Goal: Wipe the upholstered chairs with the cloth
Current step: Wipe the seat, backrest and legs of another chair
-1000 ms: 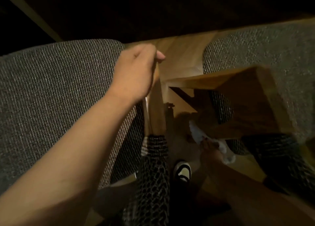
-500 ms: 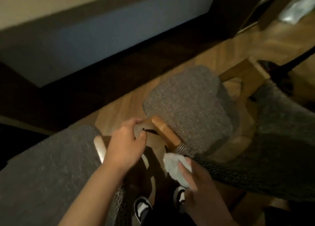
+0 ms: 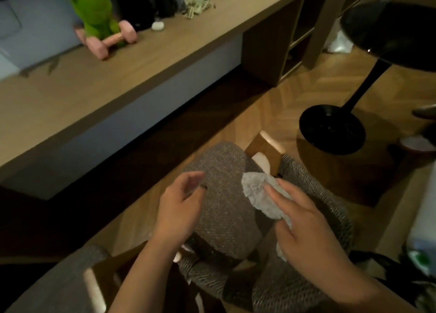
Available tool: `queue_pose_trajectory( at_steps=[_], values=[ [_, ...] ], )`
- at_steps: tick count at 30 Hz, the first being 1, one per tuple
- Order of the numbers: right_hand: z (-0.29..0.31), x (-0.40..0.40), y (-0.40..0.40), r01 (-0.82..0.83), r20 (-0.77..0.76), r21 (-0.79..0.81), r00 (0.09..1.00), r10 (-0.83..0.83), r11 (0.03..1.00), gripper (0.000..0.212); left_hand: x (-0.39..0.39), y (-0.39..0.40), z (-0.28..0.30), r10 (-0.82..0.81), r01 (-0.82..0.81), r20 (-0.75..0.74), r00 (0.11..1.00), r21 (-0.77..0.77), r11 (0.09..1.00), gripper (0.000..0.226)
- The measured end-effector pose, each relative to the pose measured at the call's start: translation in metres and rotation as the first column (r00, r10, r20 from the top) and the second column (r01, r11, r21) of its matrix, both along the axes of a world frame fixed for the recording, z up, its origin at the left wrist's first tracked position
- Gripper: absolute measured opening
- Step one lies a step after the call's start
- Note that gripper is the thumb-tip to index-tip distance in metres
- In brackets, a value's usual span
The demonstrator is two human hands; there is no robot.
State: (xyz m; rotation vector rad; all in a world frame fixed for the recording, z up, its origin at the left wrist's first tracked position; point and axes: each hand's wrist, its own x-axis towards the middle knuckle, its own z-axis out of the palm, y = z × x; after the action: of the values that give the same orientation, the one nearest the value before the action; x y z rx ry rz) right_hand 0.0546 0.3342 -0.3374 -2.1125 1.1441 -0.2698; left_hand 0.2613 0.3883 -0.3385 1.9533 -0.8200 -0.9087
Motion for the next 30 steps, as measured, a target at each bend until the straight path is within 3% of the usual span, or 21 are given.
queue_pose_trajectory(
  at_steps=[3,6,10,13,16,19,24,30],
  values=[
    [0.006,-0.034,-0.065,-0.045,-0.03,0.079,0.998,0.048,0.996,0.06,-0.039,-0.043,-0.006,0.08,-0.079,-0.049,0.996,0.018,0.997,0.035],
    [0.012,-0.064,-0.118,-0.109,-0.133,0.044,0.985,0.114,0.993,0.06,-0.084,-0.093,-0.018,0.18,-0.172,-0.181,0.967,0.064,0.983,0.033],
    [0.014,-0.093,-0.167,-0.139,-0.206,0.045,0.968,0.145,0.989,0.059,-0.128,-0.142,-0.029,0.184,-0.156,-0.366,0.912,0.104,0.982,0.038],
    [0.011,-0.097,-0.188,0.03,-0.116,0.169,0.993,-0.011,0.985,0.053,-0.135,-0.159,-0.03,0.225,-0.197,-0.387,0.894,0.111,0.974,0.033],
    [0.016,-0.093,-0.198,0.275,0.017,0.454,0.949,-0.316,0.848,0.048,-0.129,-0.171,-0.029,0.22,-0.18,-0.377,0.9,0.138,0.974,0.031],
    [0.012,-0.089,-0.201,0.357,0.065,0.503,0.893,-0.446,0.787,0.047,-0.121,-0.188,-0.028,0.181,-0.132,-0.333,0.926,0.164,0.978,0.033],
    [-0.004,-0.083,-0.243,0.382,0.028,0.623,0.861,-0.507,0.683,0.045,-0.118,-0.233,-0.04,0.166,-0.116,-0.285,0.944,0.183,0.976,0.033],
    [-0.056,-0.078,-0.346,0.41,-0.04,0.671,0.852,-0.522,0.617,0.043,-0.116,-0.319,-0.092,0.247,-0.137,-0.279,0.928,0.361,0.922,0.032]
  ],
)
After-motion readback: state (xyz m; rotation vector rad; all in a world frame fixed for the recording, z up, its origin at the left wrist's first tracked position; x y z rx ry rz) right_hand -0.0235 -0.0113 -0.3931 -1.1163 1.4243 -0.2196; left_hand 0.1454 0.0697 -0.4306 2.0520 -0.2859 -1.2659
